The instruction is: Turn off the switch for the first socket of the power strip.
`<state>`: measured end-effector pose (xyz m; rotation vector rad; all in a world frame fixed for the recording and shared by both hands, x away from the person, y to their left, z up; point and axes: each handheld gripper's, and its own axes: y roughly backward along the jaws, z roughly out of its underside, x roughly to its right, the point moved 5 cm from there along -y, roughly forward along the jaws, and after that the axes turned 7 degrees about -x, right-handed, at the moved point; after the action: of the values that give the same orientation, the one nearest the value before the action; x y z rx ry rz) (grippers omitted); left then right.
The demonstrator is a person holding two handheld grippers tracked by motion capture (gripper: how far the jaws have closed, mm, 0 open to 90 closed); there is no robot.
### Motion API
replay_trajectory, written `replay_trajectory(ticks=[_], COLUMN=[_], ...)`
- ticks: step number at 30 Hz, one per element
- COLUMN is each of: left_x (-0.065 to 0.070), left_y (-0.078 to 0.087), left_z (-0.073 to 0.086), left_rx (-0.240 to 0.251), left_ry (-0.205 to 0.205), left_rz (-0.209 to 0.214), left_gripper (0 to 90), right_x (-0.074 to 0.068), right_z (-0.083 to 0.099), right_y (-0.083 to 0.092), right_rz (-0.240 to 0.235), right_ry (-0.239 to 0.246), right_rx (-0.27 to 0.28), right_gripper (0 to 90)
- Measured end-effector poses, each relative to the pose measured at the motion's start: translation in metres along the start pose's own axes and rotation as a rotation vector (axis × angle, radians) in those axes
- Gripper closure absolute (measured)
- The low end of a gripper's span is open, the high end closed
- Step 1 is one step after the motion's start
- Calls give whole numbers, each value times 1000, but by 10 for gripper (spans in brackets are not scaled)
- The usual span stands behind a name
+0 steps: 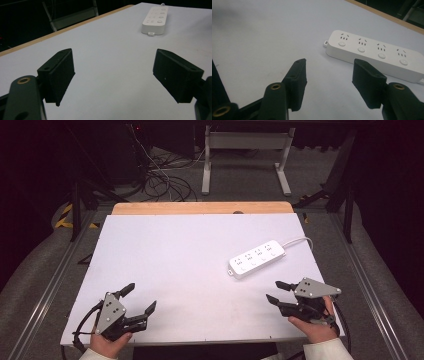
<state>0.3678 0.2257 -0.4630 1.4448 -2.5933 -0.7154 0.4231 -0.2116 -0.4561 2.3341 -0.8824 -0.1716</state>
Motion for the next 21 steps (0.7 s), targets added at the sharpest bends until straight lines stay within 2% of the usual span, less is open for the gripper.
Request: replay_trajectory(ticks=[11,13,18,21], left_x=[0,-1,1,1], left_y=[1,1,0,0], left_z=[0,0,0,0], left_rx=[-1,-1,0,0], left_ry=[-2,-5,-2,-9], left_rz=[-1,-3,2,0], left_gripper=[178,178,178,178], right_x=[9,11,16,17], right_z=[-23,-26,-33,-39], right_y=[0,-1,0,0], right_rz=[7,-3,5,12], right_ry=[24,20,-4,-1], right_rx=[9,2,-1,4], right_gripper=[492,492,493,494])
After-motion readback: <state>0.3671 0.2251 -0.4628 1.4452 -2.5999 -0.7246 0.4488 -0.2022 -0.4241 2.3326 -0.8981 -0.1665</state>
